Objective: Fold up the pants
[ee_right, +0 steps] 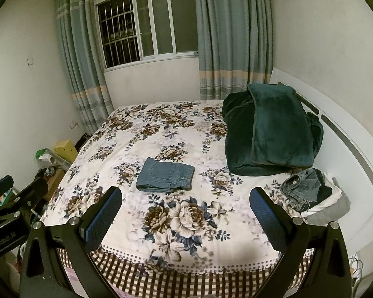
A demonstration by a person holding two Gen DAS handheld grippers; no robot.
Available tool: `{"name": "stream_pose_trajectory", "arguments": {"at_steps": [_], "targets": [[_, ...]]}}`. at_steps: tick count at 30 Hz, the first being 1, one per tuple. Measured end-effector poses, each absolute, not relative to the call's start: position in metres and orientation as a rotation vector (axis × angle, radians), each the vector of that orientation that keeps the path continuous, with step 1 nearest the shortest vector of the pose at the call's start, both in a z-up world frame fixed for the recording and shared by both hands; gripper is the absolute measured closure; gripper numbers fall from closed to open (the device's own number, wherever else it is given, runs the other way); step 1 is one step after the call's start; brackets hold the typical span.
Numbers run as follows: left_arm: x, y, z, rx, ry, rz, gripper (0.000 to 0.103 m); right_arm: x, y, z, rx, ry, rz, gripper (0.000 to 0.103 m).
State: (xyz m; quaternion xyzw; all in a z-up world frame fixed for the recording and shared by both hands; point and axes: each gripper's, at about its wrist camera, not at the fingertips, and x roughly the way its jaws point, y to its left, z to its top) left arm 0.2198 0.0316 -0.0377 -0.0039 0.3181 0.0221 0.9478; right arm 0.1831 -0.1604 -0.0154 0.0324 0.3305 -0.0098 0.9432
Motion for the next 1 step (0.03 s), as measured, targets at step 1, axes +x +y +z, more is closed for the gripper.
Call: {"name": "stream_pose_trajectory", "arguments": {"at_steps": [1], "targets": [[0.2196,0.0321,-0.0376,-0.007,0.647,0.044,0.000,0.1832,-0.1601,-0.0155,0.066,0.673,-0.020,0.000]]}}
